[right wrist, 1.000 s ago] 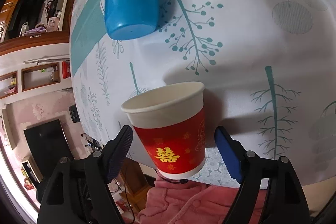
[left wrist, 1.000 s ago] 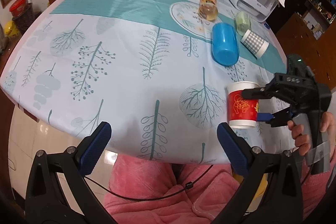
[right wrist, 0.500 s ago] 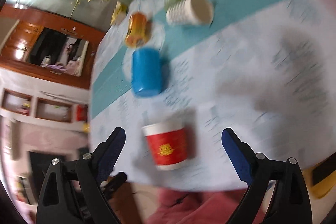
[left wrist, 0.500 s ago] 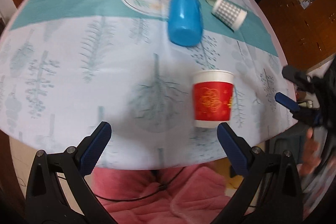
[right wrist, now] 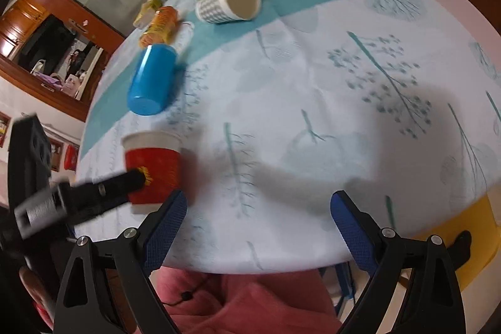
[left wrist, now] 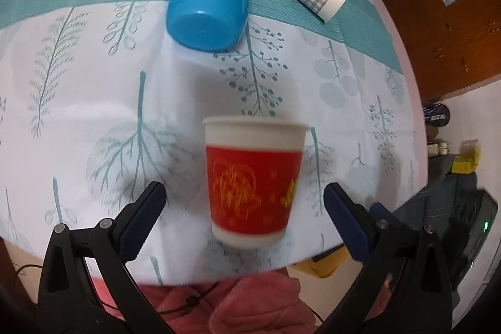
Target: Flip cup upright
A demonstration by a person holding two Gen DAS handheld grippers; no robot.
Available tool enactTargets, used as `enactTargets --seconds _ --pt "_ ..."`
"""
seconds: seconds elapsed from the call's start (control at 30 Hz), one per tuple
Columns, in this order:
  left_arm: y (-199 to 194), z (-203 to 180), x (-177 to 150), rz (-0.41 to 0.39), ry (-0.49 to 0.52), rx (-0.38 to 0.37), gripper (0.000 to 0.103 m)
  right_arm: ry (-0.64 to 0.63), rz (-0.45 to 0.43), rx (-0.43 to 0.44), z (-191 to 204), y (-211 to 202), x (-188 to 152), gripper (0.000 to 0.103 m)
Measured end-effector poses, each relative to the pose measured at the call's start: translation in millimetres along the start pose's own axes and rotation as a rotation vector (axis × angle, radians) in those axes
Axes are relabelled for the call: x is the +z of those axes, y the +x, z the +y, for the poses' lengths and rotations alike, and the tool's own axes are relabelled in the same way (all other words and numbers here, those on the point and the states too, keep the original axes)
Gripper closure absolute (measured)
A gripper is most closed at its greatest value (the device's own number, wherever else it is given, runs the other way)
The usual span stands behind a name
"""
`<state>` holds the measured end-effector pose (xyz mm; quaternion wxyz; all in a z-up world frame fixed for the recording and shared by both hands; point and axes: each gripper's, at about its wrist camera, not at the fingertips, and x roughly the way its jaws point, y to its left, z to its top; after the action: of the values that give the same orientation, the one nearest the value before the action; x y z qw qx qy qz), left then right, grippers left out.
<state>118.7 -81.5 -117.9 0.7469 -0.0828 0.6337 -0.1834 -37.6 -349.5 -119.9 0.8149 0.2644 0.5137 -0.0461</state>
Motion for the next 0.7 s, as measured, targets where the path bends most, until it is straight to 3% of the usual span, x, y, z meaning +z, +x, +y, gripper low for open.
enactTargets --seconds 0.2,0.4,0.5,0.53,0.57,0.7 --pt "14.0 -6.9 26.2 0.034 -0.024 -0.002 0.003 0.036 -0.030 -0.002 -14.4 -3.0 -14.7 0.009" --pt "21.9 -12.2 37.0 0.062 -0.058 -0.019 0.009 0.053 -0.035 0.004 -17.7 -5.4 -18.9 0.009" --pt "27.1 -11.9 38.5 0.081 -0.067 -0.015 0.022 0.052 -0.028 0.004 -16.3 -3.8 -18.0 0.009" --pt "27.9 -10.8 38.2 0.085 -0.072 -0.015 0.036 0.050 -0.025 0.007 -15.8 -3.4 -18.2 0.009" --pt "29.4 -10.4 37.7 0.087 -0.080 -0.021 0.040 0.048 -0.023 0.007 -15.0 -2.5 -17.9 0.009" --pt "17.6 -3.9 34.9 0.024 -0.083 -0.054 0.040 0.037 -0.018 0.006 -10.0 1.1 -17.4 0.009"
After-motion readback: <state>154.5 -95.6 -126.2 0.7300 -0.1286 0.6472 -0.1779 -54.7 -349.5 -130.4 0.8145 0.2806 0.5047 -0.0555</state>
